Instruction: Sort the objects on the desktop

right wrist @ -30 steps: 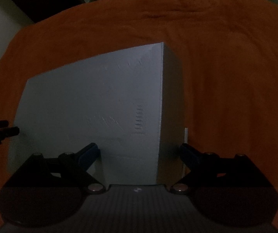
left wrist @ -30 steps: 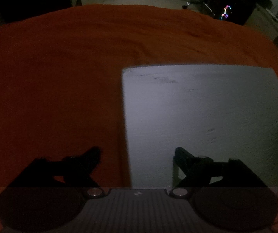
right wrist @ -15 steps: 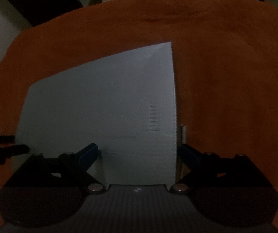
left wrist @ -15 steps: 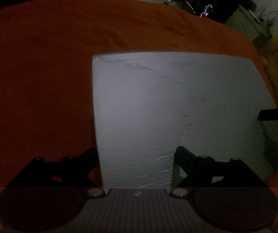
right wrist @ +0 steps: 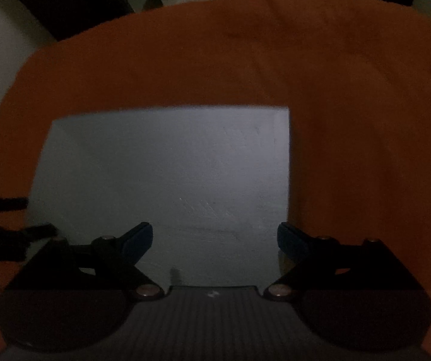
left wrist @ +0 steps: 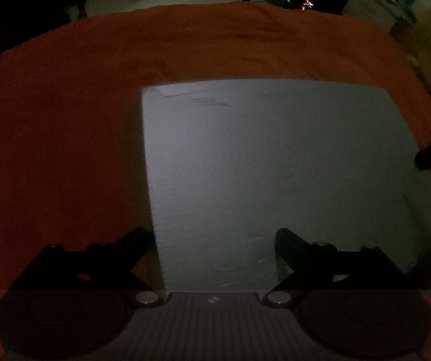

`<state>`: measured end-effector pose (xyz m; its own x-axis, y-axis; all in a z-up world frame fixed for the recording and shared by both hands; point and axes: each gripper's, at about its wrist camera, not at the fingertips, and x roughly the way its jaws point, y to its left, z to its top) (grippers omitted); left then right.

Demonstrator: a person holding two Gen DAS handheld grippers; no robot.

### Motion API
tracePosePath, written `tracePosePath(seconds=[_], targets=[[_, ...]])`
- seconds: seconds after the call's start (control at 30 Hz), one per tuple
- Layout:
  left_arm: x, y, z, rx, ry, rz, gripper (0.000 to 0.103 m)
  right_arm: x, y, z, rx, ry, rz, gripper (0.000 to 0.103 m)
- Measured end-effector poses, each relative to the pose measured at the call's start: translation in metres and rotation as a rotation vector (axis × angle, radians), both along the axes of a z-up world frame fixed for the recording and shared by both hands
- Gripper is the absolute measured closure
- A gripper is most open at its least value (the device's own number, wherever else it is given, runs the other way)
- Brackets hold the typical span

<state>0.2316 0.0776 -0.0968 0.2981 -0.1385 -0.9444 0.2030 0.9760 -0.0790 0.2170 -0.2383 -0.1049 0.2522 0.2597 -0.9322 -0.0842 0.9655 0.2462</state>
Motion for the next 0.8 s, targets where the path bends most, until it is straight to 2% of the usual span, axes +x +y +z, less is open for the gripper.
tracePosePath(seconds=[0.1, 0.3, 0.4, 0.57, 0.6, 0.67, 0.7, 0.73, 0.8], targets=[[0.007, -0.003, -0.003, -0.012, 0.005, 0.018, 0.013, 0.003, 0.002, -0.012, -0.04, 0.034, -0.012, 0.01], [-0.016, -0.004, 0.005, -0.008, -0.005, 0.024, 0.014, 0.004, 0.004, -0.025, -0.057, 0.084, -0.019, 0.011], [-0.023, -0.005, 0.002, -0.005, 0.006, 0.021, 0.014, 0.0, 0.006, -0.022, -0.062, 0.09, -0.016, 0.011], [-0.047, -0.009, 0.019, -0.008, 0.011, -0.014, 0.013, -0.013, 0.003, -0.012, -0.083, 0.097, 0.0, 0.01], [-0.05, -0.01, 0.021, -0.032, 0.018, -0.024, 0.013, -0.017, 0.003, -0.008, -0.085, 0.092, 0.004, 0.01], [-0.053, -0.011, 0.024, -0.126, 0.057, -0.053, 0.023, -0.018, 0.002, -0.005, -0.047, 0.087, -0.006, 0.01], [-0.054, -0.014, 0.024, -0.155, 0.077, -0.062, 0.024, -0.017, 0.002, -0.004, -0.025, 0.089, -0.007, 0.01], [-0.055, -0.018, 0.026, -0.141, 0.063, -0.064, 0.03, -0.015, 0.002, -0.005, -0.021, 0.089, 0.001, 0.011], [-0.057, -0.021, 0.03, -0.06, 0.006, -0.079, 0.031, -0.009, 0.001, -0.007, -0.036, 0.074, 0.0, 0.011]])
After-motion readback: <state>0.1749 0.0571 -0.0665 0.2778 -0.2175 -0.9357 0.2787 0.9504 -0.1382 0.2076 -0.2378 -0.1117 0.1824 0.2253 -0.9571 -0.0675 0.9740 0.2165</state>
